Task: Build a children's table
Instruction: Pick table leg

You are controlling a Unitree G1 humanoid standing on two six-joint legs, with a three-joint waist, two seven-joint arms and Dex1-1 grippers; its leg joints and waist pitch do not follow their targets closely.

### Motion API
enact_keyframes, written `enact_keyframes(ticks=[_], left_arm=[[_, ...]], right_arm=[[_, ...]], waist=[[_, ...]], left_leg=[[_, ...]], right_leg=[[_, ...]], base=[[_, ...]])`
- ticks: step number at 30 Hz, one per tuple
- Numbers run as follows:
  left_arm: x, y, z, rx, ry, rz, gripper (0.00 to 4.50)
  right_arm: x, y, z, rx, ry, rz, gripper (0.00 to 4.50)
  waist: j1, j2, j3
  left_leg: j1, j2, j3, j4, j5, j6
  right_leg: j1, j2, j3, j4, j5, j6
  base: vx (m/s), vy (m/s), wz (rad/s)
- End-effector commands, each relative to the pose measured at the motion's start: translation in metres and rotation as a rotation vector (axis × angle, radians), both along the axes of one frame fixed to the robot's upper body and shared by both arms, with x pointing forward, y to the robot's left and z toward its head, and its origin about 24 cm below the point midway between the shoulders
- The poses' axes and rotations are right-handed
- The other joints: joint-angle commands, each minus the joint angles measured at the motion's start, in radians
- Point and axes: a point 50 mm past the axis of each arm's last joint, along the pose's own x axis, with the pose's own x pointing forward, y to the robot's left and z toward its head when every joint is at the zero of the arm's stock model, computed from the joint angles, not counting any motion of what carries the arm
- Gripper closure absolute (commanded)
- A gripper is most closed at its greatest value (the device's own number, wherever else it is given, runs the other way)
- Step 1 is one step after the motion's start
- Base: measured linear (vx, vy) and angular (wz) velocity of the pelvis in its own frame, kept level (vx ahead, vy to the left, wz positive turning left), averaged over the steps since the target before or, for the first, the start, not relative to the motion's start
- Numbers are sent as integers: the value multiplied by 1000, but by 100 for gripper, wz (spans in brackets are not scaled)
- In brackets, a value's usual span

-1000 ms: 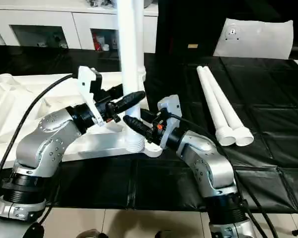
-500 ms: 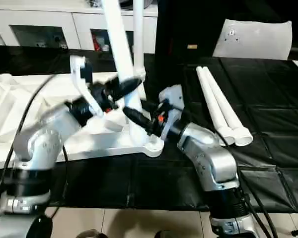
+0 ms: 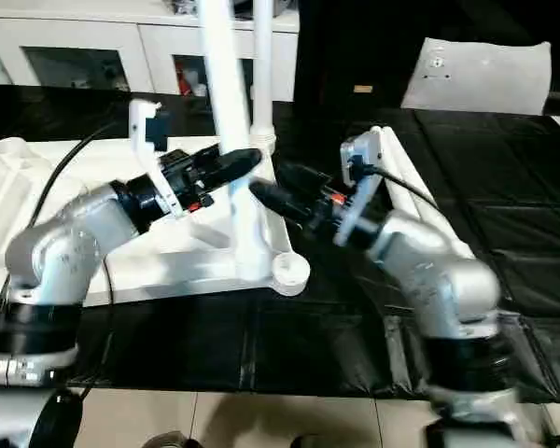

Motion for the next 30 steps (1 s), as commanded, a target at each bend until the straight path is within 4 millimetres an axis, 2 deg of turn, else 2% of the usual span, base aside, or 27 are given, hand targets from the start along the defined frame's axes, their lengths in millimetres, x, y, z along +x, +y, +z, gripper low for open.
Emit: enact_keyframes(ticks=[1, 3, 4, 8, 11, 18, 19, 22, 24, 28, 30], left_arm=[[-4, -5, 10, 4, -36, -95, 265], [-7, -7, 13, 16, -64, -153, 265], [-8, -8, 14, 17, -72, -169, 265], [-13, -11, 19, 21, -123, -260, 265], [-15, -14, 22, 8, -156, -309, 265], [-20, -17, 23, 8, -172, -401, 265], [-21, -18, 23, 9, -175, -410, 265], [-21, -19, 23, 13, -181, -424, 265], [-21, -20, 24, 16, -183, -431, 265], [-21, -22, 24, 22, -188, -446, 265], [-20, -23, 24, 26, -190, -452, 265]], right_arm=[[-3, 2, 4, -18, 13, 92, 54], [-6, 2, 4, -24, 30, 149, 54], [-7, 3, 4, -27, 32, 165, 54], [-11, 5, 2, -40, 53, 256, 54], [-13, 7, -2, -55, 63, 306, 54], [-15, 11, -5, -84, 65, 391, 54], [-16, 11, -7, -102, 64, 402, 83], [-16, 11, -11, -136, 59, 412, 93], [-16, 11, -12, -143, 57, 417, 129], [-17, 14, -14, -152, 53, 435, 149], [-17, 15, -15, -154, 52, 439, 173]], waist=[[4, -17, -82], [4, -21, -81], [4, -17, -80], [4, -22, -80], [4, -27, -79], [3, -31, -80], [4, -31, -81], [3, -31, -80], [3, -32, -79], [3, -32, -80], [3, -32, -80]], left_leg=[[1, 19, 2, -58, -46, 53], [1, 19, 2, -58, -49, 57], [3, 20, 2, -58, -54, 55], [3, 22, 1, -58, -55, 50], [3, 24, 1, -59, -58, 46], [4, 25, 1, -58, -61, 43], [3, 25, 1, -58, -59, 44], [3, 25, 1, -58, -59, 40], [4, 25, 1, -58, -67, 37], [3, 25, 1, -57, -65, 38], [2, 25, 0, -57, -62, 39]], right_leg=[[69, -60, 41, -66, -201, -168], [69, -60, 41, -68, -217, -165], [67, -61, 42, -68, -227, -165], [67, -62, 40, -67, -234, -168], [67, -64, 41, -68, -234, -171], [68, -64, 42, -64, -215, -182], [68, -65, 42, -64, -216, -181], [68, -64, 42, -64, -223, -181], [68, -65, 42, -66, -236, -178], [68, -64, 42, -66, -239, -175], [68, -64, 42, -64, -229, -178]], base=[[0, 0, 0], [0, 0, 0], [0, 0, 0], [0, 0, 0], [0, 0, 0], [0, 0, 0], [0, 0, 0], [0, 0, 0], [0, 0, 0], [0, 0, 0], [0, 0, 0]])
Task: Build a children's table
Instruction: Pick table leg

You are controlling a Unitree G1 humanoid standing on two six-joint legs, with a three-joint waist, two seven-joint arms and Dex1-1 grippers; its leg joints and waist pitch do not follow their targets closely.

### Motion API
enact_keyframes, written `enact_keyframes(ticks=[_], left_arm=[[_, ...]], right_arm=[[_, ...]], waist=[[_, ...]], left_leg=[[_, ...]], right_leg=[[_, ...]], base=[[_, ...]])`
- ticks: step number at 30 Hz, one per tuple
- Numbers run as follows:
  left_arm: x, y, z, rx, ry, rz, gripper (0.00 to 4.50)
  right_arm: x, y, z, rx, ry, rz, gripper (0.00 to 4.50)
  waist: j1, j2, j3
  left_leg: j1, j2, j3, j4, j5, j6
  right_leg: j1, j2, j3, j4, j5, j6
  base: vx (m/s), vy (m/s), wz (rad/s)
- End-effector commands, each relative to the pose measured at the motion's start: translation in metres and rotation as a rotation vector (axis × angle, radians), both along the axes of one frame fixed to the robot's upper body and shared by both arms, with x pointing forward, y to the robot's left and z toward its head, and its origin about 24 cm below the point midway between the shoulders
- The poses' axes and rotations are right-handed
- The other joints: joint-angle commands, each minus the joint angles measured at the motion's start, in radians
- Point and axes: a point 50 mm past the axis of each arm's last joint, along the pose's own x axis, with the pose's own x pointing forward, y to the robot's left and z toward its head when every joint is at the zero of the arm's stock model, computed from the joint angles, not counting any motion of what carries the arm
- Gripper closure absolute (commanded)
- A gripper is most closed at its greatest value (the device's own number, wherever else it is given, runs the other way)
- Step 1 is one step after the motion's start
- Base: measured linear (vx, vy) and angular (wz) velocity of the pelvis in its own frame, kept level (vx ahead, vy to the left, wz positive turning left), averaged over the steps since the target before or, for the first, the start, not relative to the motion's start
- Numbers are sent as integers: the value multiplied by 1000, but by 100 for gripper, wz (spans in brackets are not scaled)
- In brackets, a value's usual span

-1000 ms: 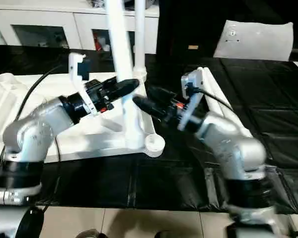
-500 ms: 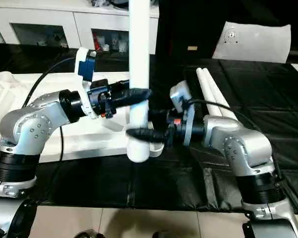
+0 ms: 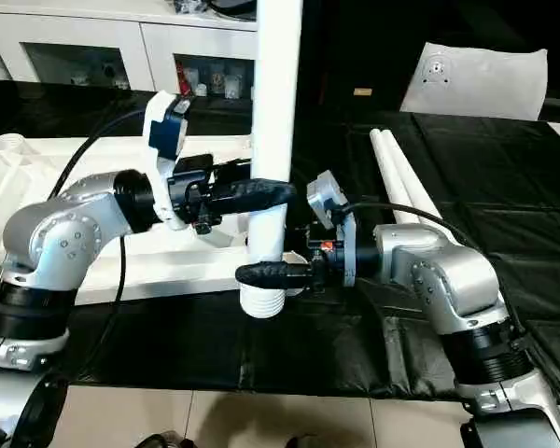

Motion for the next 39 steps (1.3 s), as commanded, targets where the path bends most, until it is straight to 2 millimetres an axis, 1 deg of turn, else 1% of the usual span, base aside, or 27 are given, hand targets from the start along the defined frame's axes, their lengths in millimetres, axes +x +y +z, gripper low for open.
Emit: enact_keyframes(ticks=[1, 2, 3, 4, 6, 9, 17, 18, 20, 22, 24, 27, 28, 31, 32, 34, 35, 36, 37, 39], left_arm=[[-1, -3, 5, 9, -35, -23, 265], [-1, -3, 5, 9, -35, -23, 265], [-1, -3, 5, 11, -36, -26, 265], [-1, -4, 5, 11, -37, -27, 265], [-1, -5, 6, 11, -39, -30, 265], [-2, -7, 5, 20, -41, -47, 265], [-4, -10, 3, 38, -47, -69, 265], [-4, -10, 3, 39, -48, -72, 265], [-4, -11, 3, 43, -49, -76, 265], [-4, -11, 2, 46, -50, -78, 266], [-4, -11, 2, 47, -51, -80, 266], [-5, -10, 2, 48, -53, -84, 266], [-4, -10, 2, 49, -54, -84, 266], [-4, -10, 2, 51, -57, -84, 266], [-4, -10, 2, 52, -58, -85, 266], [-4, -10, 2, 56, -59, -86, 266], [-4, -10, 2, 55, -60, -87, 266], [-4, -10, 2, 55, -59, -88, 266], [-4, -10, 2, 56, -60, -89, 266], [-3, -10, 2, 57, -62, -91, 266]], right_arm=[[2, 0, 3, -11, -24, 5, 180], [2, 0, 3, -11, -24, 5, 180], [2, 0, 3, -12, -25, 7, 196], [2, 0, 2, -13, -26, 10, 208], [1, 0, 1, -13, -22, 18, 222], [0, 1, 0, -14, -18, 21, 249], [1, 1, 0, -15, -34, 16, 255], [2, 2, -1, -17, -33, 5, 220], [3, 2, -1, -5, -13, -5, 185], [3, 2, 0, 4, -9, -7, 175], [3, 1, 1, 1, -13, -6, 152], [3, 1, 0, -9, -23, -5, 131], [3, 1, 0, -8, -24, -6, 131], [2, 0, 1, -2, -21, 2, 130], [2, 0, 0, 0, -18, 7, 157], [1, -1, 0, 3, -13, 10, 170], [1, -1, 0, 4, -11, 11, 184], [1, -1, 0, 5, -10, 12, 184], [0, -1, 0, 7, -6, 15, 199], [0, -1, 0, 8, -2, 19, 217]], waist=[[3, -13, -80], [3, -12, -81], [3, -12, -80], [3, -9, -80], [3, -12, -81], [3, -11, -82], [3, -9, -81], [3, -8, -81], [3, -9, -81], [3, -9, -82], [3, -8, -82], [3, -8, -82], [2, -9, -82], [2, -8, -82], [2, -10, -82], [3, -9, -82], [2, -8, -82], [3, -8, -82], [3, -6, -82], [2, -7, -82]], left_leg=[[2, 25, 1, -60, -63, 39], [3, 25, 1, -60, -63, 39], [3, 25, 1, -60, -63, 40], [3, 25, 0, -60, -66, 38], [3, 25, 0, -60, -63, 40], [2, 25, 0, -59, -61, 41], [4, 25, 0, -59, -70, 38], [3, 25, 0, -59, -69, 38], [4, 25, 0, -59, -69, 38], [4, 25, 0, -59, -67, 38], [4, 26, 0, -59, -66, 39], [5, 25, 0, -59, -70, 37], [4, 25, 1, -59, -69, 37], [4, 25, 0, -59, -70, 36], [4, 25, 0, -59, -70, 37], [4, 25, 0, -59, -67, 39], [4, 25, 0, -58, -68, 39], [5, 25, 0, -59, -67, 39], [5, 25, 0, -59, -70, 38], [4, 25, 0, -59, -72, 38]], right_leg=[[67, -63, 42, -67, -229, -178], [67, -63, 42, -66, -226, -180], [67, -63, 42, -66, -227, -182], [67, -63, 42, -67, -229, -182], [68, -63, 42, -66, -224, -183], [69, -63, 42, -65, -213, -186], [68, -63, 42, -66, -221, -188], [68, -63, 42, -66, -218, -189], [68, -62, 41, -66, -220, -189], [68, -63, 42, -65, -219, -189], [68, -62, 42, -64, -205, -196], [69, -62, 42, -65, -210, -194], [69, -62, 42, -64, -209, -194], [69, -63, 42, -65, -211, -194], [69, -62, 42, -65, -212, -193], [70, -62, 42, -64, -207, -193], [70, -63, 42, -64, -207, -194], [69, -62, 42, -64, -206, -195], [69, -62, 42, -64, -208, -196], [70, -62, 42, -64, -210, -196]], base=[[0, 0, 0], [0, 0, 0], [0, 0, 0], [0, 0, 0], [0, 0, 0], [0, 0, 0], [0, 0, 0], [0, 0, 0], [0, 0, 0], [0, 0, 0], [0, 0, 0], [0, 0, 0], [0, 0, 0], [0, 0, 0], [0, 0, 0], [0, 0, 0], [0, 0, 0], [0, 0, 0], [0, 0, 0], [0, 0, 0]])
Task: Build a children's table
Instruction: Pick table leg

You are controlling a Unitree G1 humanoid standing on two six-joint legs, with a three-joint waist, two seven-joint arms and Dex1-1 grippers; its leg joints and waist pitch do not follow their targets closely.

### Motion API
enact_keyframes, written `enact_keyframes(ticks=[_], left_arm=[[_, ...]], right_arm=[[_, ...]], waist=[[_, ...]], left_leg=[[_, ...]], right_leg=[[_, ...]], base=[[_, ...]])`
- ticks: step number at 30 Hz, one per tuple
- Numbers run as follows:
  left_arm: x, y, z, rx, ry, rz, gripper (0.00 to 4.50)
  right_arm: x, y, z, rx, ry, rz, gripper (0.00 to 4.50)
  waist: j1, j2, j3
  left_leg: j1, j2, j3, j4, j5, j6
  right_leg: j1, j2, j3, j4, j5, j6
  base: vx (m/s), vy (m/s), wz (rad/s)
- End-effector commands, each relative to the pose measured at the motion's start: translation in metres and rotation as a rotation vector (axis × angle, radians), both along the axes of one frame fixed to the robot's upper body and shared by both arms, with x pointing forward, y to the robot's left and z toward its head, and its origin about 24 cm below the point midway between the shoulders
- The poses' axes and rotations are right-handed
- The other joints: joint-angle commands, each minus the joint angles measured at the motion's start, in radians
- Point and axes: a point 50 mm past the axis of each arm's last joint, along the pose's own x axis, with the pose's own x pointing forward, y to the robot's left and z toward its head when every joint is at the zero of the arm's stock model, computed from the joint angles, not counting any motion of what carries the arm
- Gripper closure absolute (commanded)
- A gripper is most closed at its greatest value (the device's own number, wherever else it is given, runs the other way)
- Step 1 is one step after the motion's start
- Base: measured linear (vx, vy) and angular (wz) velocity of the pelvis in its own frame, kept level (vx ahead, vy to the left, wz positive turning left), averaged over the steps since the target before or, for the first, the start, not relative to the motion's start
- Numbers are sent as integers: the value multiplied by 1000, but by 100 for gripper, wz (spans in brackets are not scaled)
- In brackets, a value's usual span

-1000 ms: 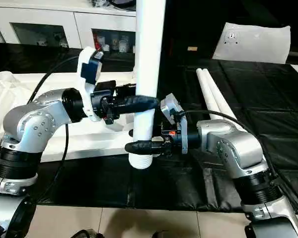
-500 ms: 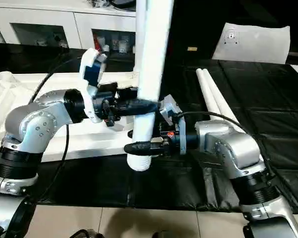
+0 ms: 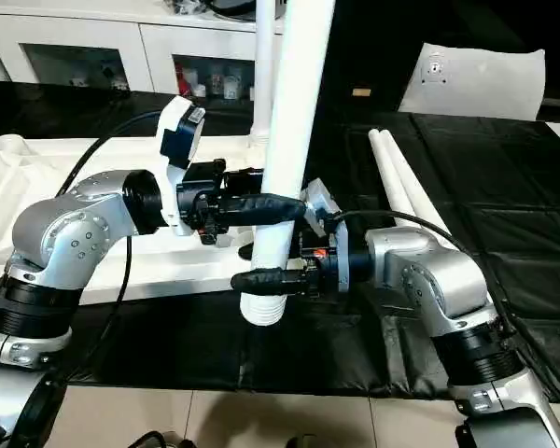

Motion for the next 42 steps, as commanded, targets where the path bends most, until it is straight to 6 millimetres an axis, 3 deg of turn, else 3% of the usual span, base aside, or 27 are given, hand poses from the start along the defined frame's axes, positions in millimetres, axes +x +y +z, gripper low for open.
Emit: enact_keyframes(ticks=[1, 12, 14, 19, 25, 28, 30, 32, 35, 37, 39, 41, 42], left_arm=[[0, -3, 7, 12, -33, -21, 266], [3, -8, 11, 9, -24, 25, 266], [1, -9, 18, -54, -4, 23, 210], [-8, -12, 28, -176, 42, -1, 162], [-11, -16, 28, -226, 88, 57, 108], [-11, -17, 25, -247, 88, 138, 103], [-10, -16, 25, -263, 87, 176, 69], [-8, -11, 29, -305, 74, 237, 64], [-5, -6, 30, -326, 63, 293, 63], [1, 4, 30, -336, 55, 388, 53], [1, 4, 30, -336, 55, 388, 47], [9, 22, 23, -315, 54, 494, 43], [11, 28, 19, -293, 54, 527, 43]], right_arm=[[0, -5, 5, -2, -13, -8, 227], [-2, -1, 2, 7, -10, -20, 253], [-2, 0, 1, 7, -8, -33, 254], [-1, 0, -3, 10, 0, -85, 258], [2, 7, -5, 56, -30, -198, 258], [4, 12, -7, 78, -44, -276, 258], [6, 14, -8, 91, -59, -319, 258], [12, 14, -8, 142, -62, -408, 258], [15, 13, -7, 181, -60, -463, 258], [18, 12, -5, 224, -69, -527, 258], [18, 12, -5, 224, -69, -527, 259], [19, 4, -8, 203, -109, -635, 259], [19, 0, -10, 190, -123, -681, 259]], waist=[[2, -7, -82], [3, -6, -83], [3, -6, -83], [6, -8, -82], [2, -8, -79], [2, -3, -76], [1, -6, -78], [2, 0, -79], [-1, -1, -78], [0, 8, -78], [-2, 4, -80], [-4, 14, -78], [-6, 12, -80]], left_leg=[[4, 25, 0, -60, -72, 37], [3, 25, 0, -59, -72, 34], [3, 25, 0, -59, -71, 33], [1, 25, -1, -58, -76, 35], [2, 24, -1, -59, -96, 24], [2, 27, -2, -62, -105, 13], [3, 24, -2, -62, -113, 10], [4, 26, -4, -64, -106, 8], [4, 23, -5, -66, -124, 0], [5, 23, -4, -66, -120, 0], [4, 22, -4, -66, -115, 3], [6, 23, -4, -66, -120, 0], [6, 20, -4, -67, -122, -3]], right_leg=[[68, -62, 42, -66, -212, -194], [70, -62, 42, -64, -195, -202], [70, -63, 42, -64, -197, -206], [70, -63, 40, -64, -197, -212], [66, -62, 39, -75, -276, -177], [64, -63, 40, -78, -294, -161], [64, -62, 38, -81, -311, -152], [64, -61, 39, -78, -290, -153], [64, -62, 37, -82, -308, -146], [62, -59, 39, -78, -271, -150], [66, -57, 38, -76, -250, -150], [62, -57, 39, -79, -240, -150], [64, -56, 39, -77, -241, -143]], base=[[0, 0, 0], [0, 0, 0], [0, 0, 0], [0, 0, 0], [0, 0, 0], [0, 0, 0], [0, 0, 0], [0, 0, 0], [0, 0, 0], [0, 0, 0], [0, 0, 0], [0, 0, 0], [0, 0, 0]])
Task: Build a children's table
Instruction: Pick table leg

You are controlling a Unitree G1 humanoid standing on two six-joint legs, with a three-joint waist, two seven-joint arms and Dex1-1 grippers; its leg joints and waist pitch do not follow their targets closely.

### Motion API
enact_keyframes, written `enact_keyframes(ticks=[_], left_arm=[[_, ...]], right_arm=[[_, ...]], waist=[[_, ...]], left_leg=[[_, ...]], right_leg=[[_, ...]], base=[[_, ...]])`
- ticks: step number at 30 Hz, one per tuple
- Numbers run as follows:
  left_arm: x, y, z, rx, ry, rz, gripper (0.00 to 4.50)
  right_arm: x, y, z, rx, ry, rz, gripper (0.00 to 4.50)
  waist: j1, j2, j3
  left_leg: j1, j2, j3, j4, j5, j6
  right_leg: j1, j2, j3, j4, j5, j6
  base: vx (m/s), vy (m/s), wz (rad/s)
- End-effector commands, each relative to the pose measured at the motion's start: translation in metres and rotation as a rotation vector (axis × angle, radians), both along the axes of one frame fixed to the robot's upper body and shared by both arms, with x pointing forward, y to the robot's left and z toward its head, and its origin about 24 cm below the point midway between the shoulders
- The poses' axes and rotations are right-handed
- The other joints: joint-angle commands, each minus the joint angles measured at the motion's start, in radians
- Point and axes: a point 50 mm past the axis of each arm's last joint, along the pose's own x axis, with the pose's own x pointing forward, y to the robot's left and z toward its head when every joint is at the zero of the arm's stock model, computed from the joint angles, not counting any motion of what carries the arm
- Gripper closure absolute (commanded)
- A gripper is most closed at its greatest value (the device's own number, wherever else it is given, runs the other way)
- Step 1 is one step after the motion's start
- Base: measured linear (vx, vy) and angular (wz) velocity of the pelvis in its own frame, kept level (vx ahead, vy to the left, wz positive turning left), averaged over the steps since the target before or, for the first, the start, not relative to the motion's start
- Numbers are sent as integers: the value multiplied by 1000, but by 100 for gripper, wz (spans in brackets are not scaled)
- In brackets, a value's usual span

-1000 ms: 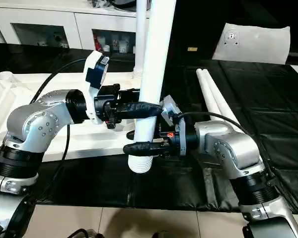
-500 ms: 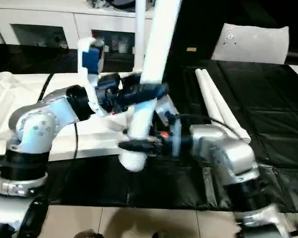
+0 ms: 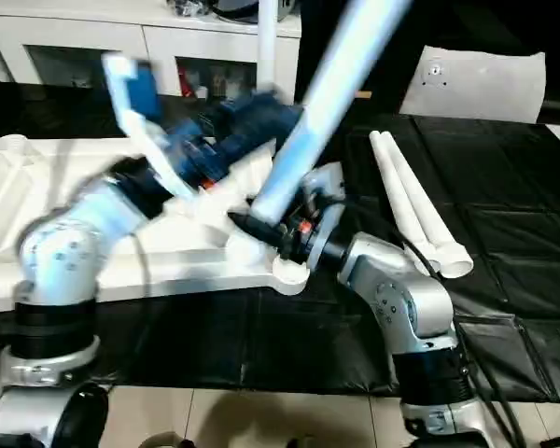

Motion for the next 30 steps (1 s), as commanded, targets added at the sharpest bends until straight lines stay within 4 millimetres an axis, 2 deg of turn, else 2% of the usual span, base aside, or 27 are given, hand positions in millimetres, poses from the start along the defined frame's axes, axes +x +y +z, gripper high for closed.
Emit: enact_keyframes(ticks=[1, 2, 3, 4, 6, 7, 8, 9, 10, 11, 13, 15, 19, 21, 22, 23, 26, 30], left_arm=[[5, 11, -7, 22, 25, 73, 43], [7, 15, -15, 82, 28, 97, 43], [7, 15, -15, 82, 28, 97, 43], [11, 19, -27, 195, 34, 132, 43], [14, 26, -51, 417, 15, 184, 43], [15, 29, -61, 508, -2, 196, 43], [15, 29, -61, 508, -2, 196, 43], [12, 32, -77, 662, -38, 168, 43], [12, 32, -77, 662, -38, 168, 43], [10, 33, -87, 756, -73, 130, 43], [7, 32, -96, 777, -70, 77, 43], [4, 31, -103, 809, -81, 25, 43], [0, 31, -118, 882, -83, -71, 77], [1, 32, -126, 911, -74, -100, 80], [2, 33, -130, 933, -72, -103, 80], [4, 34, -135, 967, -70, -101, 112], [5, 34, -137, 973, -66, -98, 118], [9, 35, -144, 976, -58, -85, 159]], right_arm=[[2, -11, 2, -23, -33, -92, 259], [2, -14, 0, -48, -38, -127, 259], [2, -14, 0, -48, -38, -127, 259], [2, -17, -3, -86, -36, -163, 259], [2, -21, -8, -146, -46, -228, 259], [2, -22, -10, -165, -54, -250, 259], [2, -22, -10, -165, -54, -250, 259], [2, -25, -12, -198, -42, -281, 259], [2, -25, -12, -198, -42, -281, 259], [1, -26, -16, -226, -25, -283, 259], [1, -28, -20, -231, -7, -293, 259], [1, -28, -22, -237, -5, -293, 259], [-2, -27, -25, -244, 2, -282, 259], [-5, -27, -27, -249, 15, -275, 259], [-6, -27, -28, -253, 17, -275, 259], [-8, -28, -28, -262, 16, -279, 259], [-8, -28, -29, -265, 15, -281, 259], [-11, -28, -33, -289, 34, -305, 259]], waist=[[-4, 8, -79], [-5, 15, -78], [-8, 13, -77], [-8, 13, -79], [-10, 18, -75], [-11, 19, -76], [-14, 20, -75], [-14, 16, -77], [-14, 18, -77], [-18, 16, -77], [-21, 20, -77], [-21, 19, -75], [-25, 20, -74], [-26, 25, -74], [-27, 23, -74], [-27, 24, -73], [-27, 24, -74], [-27, 22, -74]], left_leg=[[5, 20, -3, -70, -115, -5], [5, 19, -4, -70, -118, -6], [6, 19, -3, -71, -130, -8], [8, 20, -4, -71, -134, -9], [10, 20, -8, -76, -160, -12], [11, 21, -8, -76, -166, -18], [11, 20, -8, -77, -172, -23], [10, 21, -10, -78, -163, -25], [10, 22, -11, -79, -159, -26], [10, 23, -8, -78, -160, -29], [11, 24, -8, -79, -170, -32], [9, 23, -7, -79, -179, -31], [10, 22, -7, -80, -201, -29], [11, 23, -9, -80, -209, -32], [10, 23, -8, -80, -209, -31], [9, 21, -9, -81, -215, -30], [12, 24, -9, -81, -222, -34], [11, 24, -9, -80, -214, -33]], right_leg=[[60, -56, 40, -73, -231, -147], [60, -55, 40, -74, -232, -148], [59, -53, 39, -76, -245, -141], [60, -54, 39, -75, -248, -142], [53, -54, 39, -84, -298, -114], [53, -55, 40, -80, -300, -108], [53, -56, 41, -81, -308, -100], [55, -57, 41, -81, -292, -107], [55, -57, 42, -77, -282, -108], [55, -57, 43, -73, -259, -125], [54, -59, 45, -71, -242, -145], [55, -61, 45, -72, -240, -159], [53, -62, 46, -77, -276, -154], [54, -62, 46, -76, -275, -158], [54, -61, 46, -78, -274, -158], [54, -60, 45, -80, -282, -154], [53, -63, 46, -79, -291, -155], [54, -63, 46, -78, -281, -163]], base=[[0, 0, 0], [0, 0, 0], [0, 0, 0], [0, 0, 0], [0, 0, 0], [0, 0, 0], [0, 0, 0], [0, 0, 0], [0, 0, 0], [0, 0, 0], [0, 0, 0], [0, 0, 0], [0, 0, 0], [0, 0, 0], [0, 0, 0], [0, 0, 0], [0, 0, 0], [0, 0, 0]])
